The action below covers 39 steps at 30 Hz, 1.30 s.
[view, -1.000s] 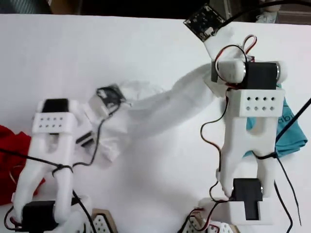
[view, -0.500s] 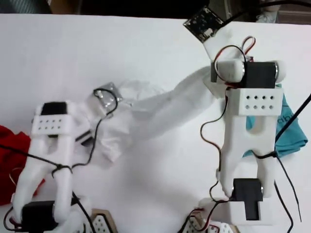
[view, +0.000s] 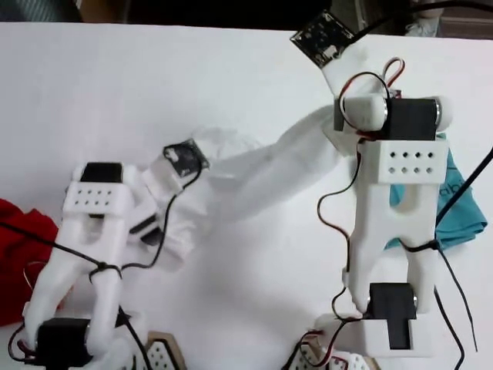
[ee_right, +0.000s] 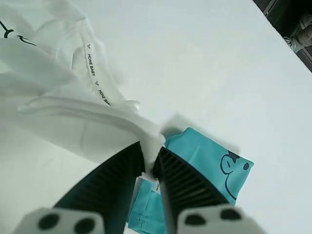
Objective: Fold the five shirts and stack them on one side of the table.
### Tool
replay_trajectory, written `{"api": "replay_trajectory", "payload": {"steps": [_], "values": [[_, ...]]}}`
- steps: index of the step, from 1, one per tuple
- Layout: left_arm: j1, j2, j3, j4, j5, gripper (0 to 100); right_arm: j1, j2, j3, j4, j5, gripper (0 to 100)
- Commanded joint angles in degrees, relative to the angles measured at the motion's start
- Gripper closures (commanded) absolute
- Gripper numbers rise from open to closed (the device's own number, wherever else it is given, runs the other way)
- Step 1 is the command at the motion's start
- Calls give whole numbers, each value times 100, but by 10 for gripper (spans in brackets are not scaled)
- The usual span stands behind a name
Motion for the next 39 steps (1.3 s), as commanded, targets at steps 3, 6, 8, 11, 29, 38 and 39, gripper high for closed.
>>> {"api": "replay_trajectory", "payload": {"steps": [3, 6, 8, 11, 29, 38, 39], "values": [[97, -70, -453, 607, 308, 766, 40, -277, 246, -31, -35, 978], [123, -70, -84, 273, 167, 766, 40, -321, 255, -31, -44, 978], [123, -70, 127, 26, 88, 766, 13, -338, 255, -31, -44, 978], [123, -70, 233, -97, 123, 766, -22, -338, 255, -31, -44, 978], [800, -53, 4, 668, 369, 766, 22, -321, 255, -251, 9, 978], [791, -26, 787, -598, 1037, 767, -13, -330, 255, -251, 9, 978], [800, -26, 796, -738, 1125, 767, -13, -330, 255, -251, 9, 978]]}}
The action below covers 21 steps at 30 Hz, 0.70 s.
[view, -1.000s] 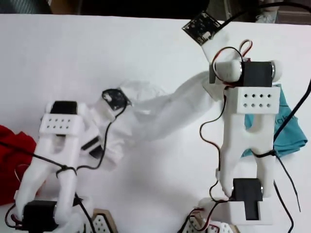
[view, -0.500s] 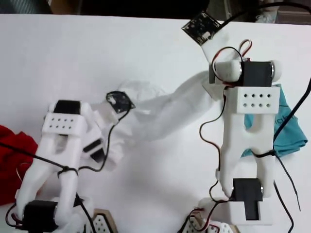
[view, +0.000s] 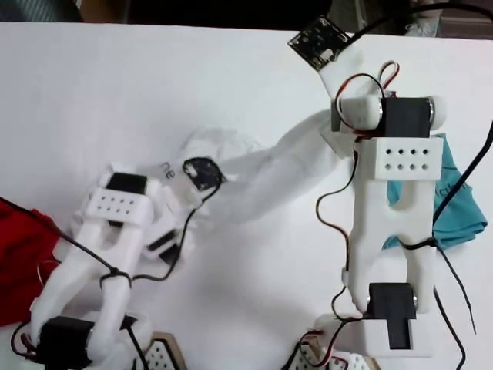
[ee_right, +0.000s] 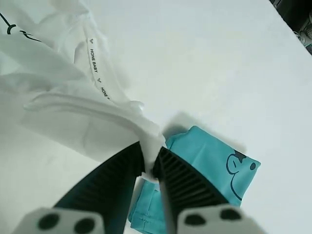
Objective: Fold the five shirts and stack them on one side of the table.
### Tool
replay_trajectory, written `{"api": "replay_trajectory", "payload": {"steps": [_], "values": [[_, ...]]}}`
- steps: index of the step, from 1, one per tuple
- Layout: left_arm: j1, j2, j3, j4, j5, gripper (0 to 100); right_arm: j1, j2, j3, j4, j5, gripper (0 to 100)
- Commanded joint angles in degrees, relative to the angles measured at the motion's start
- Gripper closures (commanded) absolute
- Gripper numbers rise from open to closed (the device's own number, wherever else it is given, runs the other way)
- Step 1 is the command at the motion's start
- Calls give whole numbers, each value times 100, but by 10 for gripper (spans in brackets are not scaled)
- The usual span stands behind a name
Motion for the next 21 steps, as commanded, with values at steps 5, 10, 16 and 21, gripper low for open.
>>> {"api": "replay_trajectory", "payload": {"steps": [5, 10, 16, 21], "values": [[53, -18, -22, -844, 378, 767, -13, -330, -35, -92, 0, 978], [62, -9, 4, -905, 369, 767, -13, -330, -35, -75, 0, 978], [62, -9, 13, -897, 369, 844, -13, -330, -35, -84, 0, 978], [105, -9, 4, -879, 378, 966, -13, -330, -35, -84, -18, 978]]}}
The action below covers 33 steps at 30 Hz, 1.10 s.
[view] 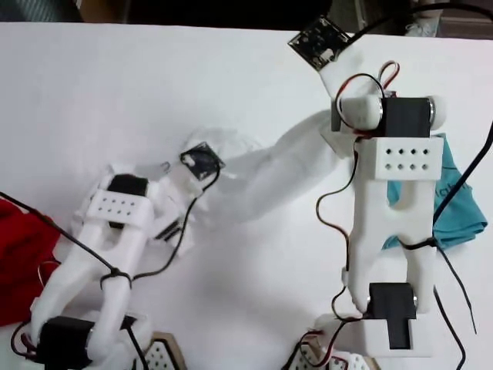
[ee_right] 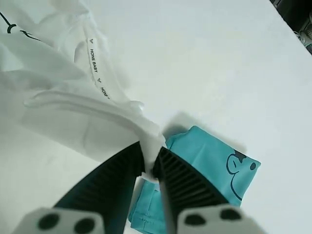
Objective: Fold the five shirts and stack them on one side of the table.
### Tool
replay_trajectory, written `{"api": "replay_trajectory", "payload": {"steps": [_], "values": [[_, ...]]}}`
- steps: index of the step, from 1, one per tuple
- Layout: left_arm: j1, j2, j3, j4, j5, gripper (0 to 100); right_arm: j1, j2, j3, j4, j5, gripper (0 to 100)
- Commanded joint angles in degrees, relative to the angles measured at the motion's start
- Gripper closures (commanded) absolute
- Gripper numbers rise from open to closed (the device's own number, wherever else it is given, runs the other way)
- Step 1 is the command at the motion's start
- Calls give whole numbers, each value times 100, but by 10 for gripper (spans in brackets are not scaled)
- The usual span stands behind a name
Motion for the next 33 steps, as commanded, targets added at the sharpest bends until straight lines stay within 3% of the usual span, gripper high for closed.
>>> {"api": "replay_trajectory", "payload": {"steps": [1, 8, 17, 23, 28, 33], "values": [[158, -18, -22, -35, 53, 972, -13, -330, -35, -84, -18, 978], [431, -70, -602, 703, 97, 975, -13, -330, -35, -84, -26, 978], [387, -44, -3407, 3226, -44, 975, 57, -330, -105, -136, 18, 978], [35, 431, -4884, 3138, -695, 975, 602, -286, -818, -312, 79, 978], [-378, 2136, -5754, 2716, -747, 974, 593, -259, -905, -585, 53, 978], [-343, 3947, -7090, 2866, -712, 933, 593, 251, -862, -734, 62, 978]]}}
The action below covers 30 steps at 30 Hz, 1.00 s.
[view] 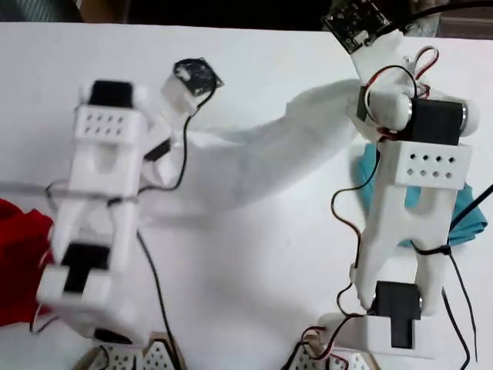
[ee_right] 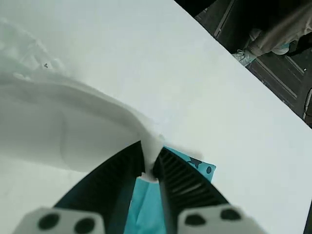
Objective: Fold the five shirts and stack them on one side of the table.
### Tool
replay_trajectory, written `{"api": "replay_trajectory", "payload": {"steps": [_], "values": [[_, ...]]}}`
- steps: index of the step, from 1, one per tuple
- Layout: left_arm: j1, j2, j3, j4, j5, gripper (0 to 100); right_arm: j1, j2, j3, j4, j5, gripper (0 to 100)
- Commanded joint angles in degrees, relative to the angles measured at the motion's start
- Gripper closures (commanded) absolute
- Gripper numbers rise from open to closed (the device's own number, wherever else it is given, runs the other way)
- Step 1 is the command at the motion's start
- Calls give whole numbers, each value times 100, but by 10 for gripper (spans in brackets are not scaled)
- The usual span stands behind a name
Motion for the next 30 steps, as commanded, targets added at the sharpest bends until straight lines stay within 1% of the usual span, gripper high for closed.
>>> {"api": "replay_trajectory", "payload": {"steps": [1, 4, 6, 8, 10, 14, 17, 20, 28, 30], "values": [[0, 1073, -1262, 220, -44, 903, 84, 303, -237, -207, 26, 978], [18, 1741, -2369, 1002, -62, 801, 268, 558, -255, -286, 44, 978], [-44, 1881, -2879, 1064, -35, 763, 321, 629, -255, -286, 44, 978], [-105, 1820, -3064, 1064, -26, 760, 303, 637, -246, -286, 44, 978], [26, 1697, -2818, 1073, -26, 759, 242, 629, -255, -286, 44, 978], [475, 1495, -1613, 1046, -79, 759, 163, 637, -255, -295, 44, 978], [695, 1468, -1042, 624, -44, 759, 171, 664, -246, -338, 44, 978], [703, 1486, -778, 149, -35, 759, 180, 629, -246, -321, 44, 978], [738, 1503, -347, -545, -35, 762, 171, 620, -246, -295, 44, 978], [738, 1503, -312, -554, -35, 797, 171, 620, -246, -295, 44, 978]]}}
